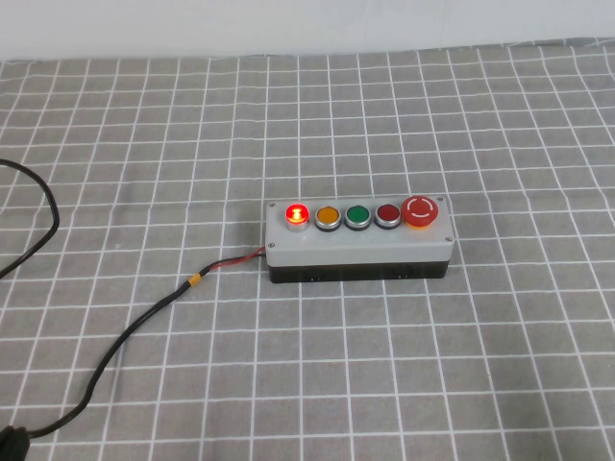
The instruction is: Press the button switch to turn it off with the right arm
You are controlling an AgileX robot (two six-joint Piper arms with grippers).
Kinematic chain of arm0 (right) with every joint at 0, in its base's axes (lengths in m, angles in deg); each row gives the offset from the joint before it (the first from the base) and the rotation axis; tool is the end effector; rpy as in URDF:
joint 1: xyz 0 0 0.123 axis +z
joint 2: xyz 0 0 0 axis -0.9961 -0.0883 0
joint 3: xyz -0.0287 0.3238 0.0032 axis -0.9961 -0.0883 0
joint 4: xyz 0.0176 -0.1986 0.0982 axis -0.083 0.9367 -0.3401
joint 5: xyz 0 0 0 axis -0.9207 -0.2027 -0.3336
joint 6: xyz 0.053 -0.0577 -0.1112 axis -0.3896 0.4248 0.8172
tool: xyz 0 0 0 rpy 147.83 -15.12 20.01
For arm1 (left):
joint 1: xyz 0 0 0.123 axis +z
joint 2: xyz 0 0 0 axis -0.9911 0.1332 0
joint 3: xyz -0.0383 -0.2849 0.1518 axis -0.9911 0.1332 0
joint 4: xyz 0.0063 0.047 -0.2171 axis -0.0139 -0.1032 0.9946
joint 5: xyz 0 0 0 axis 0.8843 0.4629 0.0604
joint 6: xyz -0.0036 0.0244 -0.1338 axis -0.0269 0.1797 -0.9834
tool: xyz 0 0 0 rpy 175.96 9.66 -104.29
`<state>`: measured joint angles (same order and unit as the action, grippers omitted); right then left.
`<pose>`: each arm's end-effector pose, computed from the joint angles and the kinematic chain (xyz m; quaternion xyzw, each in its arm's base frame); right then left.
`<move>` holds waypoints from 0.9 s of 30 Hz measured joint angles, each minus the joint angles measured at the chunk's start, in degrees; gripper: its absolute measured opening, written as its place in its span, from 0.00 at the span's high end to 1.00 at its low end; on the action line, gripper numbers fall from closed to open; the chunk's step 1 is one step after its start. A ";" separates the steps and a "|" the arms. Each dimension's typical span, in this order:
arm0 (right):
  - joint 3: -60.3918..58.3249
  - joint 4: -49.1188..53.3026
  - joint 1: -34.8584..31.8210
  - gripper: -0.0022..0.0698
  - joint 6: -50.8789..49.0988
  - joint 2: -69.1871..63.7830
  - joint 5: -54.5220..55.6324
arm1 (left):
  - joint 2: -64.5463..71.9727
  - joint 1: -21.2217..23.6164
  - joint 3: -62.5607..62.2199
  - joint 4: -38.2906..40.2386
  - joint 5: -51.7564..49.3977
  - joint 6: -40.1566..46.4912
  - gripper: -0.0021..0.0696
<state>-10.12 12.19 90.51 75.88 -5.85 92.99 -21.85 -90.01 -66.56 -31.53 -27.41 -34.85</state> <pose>0.0269 -0.0015 0.2352 0.0569 0.6024 0.1267 0.7860 0.0237 -0.0068 0.1563 0.0857 0.8043 -0.0322 0.5871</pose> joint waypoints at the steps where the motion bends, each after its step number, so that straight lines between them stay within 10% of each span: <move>1: 0.00 -0.12 0.00 0.99 0.00 0.00 3.90 | 0.00 0.00 0.00 0.00 0.00 0.00 0.98; 10: 4.32 0.86 0.00 0.99 -0.31 0.37 28.27 | 0.00 0.00 0.00 0.00 0.00 0.00 0.98; 27: 45.34 9.91 0.00 0.99 -6.03 -16.88 -26.06 | 0.00 0.00 0.00 0.00 0.00 0.00 0.98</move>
<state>35.21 22.10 90.51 69.85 -22.73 66.93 -21.85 -90.01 -66.56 -31.53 -27.41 -34.85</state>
